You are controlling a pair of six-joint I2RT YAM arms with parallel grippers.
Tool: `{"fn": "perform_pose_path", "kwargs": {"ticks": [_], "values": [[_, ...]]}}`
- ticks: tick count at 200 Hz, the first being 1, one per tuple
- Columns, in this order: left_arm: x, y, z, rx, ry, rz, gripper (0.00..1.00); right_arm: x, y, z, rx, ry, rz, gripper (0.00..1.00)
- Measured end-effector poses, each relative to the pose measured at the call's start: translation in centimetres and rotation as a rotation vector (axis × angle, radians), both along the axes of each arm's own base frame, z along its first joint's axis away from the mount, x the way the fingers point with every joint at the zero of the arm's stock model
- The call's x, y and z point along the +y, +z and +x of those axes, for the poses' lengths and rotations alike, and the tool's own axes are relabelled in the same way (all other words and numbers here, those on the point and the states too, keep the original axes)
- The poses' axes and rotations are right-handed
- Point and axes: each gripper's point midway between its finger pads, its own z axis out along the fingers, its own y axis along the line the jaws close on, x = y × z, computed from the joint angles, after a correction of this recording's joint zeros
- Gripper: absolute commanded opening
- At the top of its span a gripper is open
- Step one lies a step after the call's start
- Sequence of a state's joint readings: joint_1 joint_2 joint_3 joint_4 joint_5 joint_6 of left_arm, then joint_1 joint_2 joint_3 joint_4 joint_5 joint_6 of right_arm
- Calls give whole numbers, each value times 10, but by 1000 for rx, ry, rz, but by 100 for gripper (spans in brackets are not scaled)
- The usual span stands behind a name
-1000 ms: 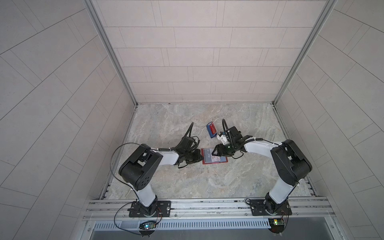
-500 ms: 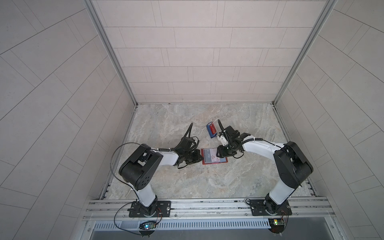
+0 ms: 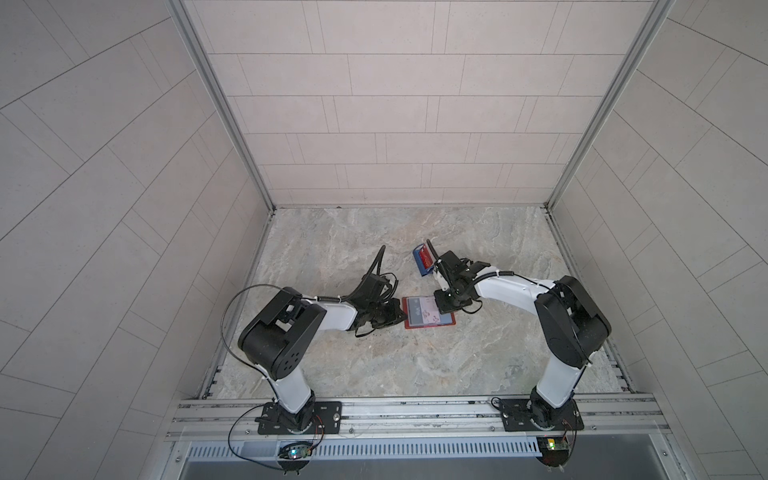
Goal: Put the credit cards into the card holder
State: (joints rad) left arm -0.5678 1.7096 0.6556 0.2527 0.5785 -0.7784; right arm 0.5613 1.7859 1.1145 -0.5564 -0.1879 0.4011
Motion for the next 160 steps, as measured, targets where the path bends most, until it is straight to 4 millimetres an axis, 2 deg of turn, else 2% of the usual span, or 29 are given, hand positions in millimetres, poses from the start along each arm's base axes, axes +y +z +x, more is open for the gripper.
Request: {"fn": "perform_pose_path", "kwargs": {"ticks": [48,160], "values": [[0,0,0,0,0,-1,0,5,-3,1,10,11,-7,8],[0,0,0,3,2,-2,0,37,-4,-1,51,38,162,7]]}}
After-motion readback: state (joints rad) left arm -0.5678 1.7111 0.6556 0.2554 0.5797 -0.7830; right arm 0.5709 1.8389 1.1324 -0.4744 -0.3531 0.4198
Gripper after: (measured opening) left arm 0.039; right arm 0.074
